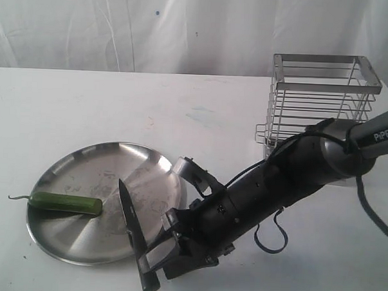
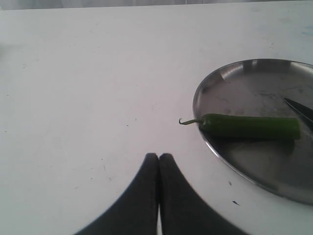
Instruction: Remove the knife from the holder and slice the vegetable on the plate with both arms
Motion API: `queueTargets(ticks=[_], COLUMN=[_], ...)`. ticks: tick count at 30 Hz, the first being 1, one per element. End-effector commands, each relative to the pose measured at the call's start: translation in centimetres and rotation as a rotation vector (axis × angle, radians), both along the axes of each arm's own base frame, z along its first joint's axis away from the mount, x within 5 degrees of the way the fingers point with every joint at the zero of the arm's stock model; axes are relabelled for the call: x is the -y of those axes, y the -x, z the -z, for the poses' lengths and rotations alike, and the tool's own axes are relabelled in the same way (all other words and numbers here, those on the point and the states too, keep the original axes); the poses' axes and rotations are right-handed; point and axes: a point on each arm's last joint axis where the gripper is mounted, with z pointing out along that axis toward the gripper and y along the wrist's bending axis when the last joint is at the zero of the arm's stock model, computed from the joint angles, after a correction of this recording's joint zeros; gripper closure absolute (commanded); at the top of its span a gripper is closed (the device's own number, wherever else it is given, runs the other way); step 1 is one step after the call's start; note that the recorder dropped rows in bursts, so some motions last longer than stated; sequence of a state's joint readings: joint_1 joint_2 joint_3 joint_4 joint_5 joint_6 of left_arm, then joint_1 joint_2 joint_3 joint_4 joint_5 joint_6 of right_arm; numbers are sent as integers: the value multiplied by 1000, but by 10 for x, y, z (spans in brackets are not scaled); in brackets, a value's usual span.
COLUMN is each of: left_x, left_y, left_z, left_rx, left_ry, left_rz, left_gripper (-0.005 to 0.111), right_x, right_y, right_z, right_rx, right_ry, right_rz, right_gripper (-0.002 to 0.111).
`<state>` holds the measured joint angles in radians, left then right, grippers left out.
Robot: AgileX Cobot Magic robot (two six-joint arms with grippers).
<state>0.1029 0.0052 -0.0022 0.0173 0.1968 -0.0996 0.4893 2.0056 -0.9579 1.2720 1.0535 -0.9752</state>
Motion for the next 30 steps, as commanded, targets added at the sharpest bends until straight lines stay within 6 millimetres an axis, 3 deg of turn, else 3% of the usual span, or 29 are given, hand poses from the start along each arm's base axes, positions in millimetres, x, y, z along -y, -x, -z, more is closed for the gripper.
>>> queueTargets(ticks=[1, 13, 30], left_x=[1, 1, 1], left_y=[0, 0, 0], left_z=[0, 0, 0], left_rx=[4, 4, 4], left_ry=[4, 4, 4], left_rz=[7, 7, 7], left_gripper=[107, 107, 107], right_x=[-1, -13, -13], right_y=[-2, 1, -2], right_z=[5, 4, 6], right_rx=[16, 44, 63], right_ry=[8, -18, -5], right_rz=[27, 40, 70], right_gripper=[54, 54, 54])
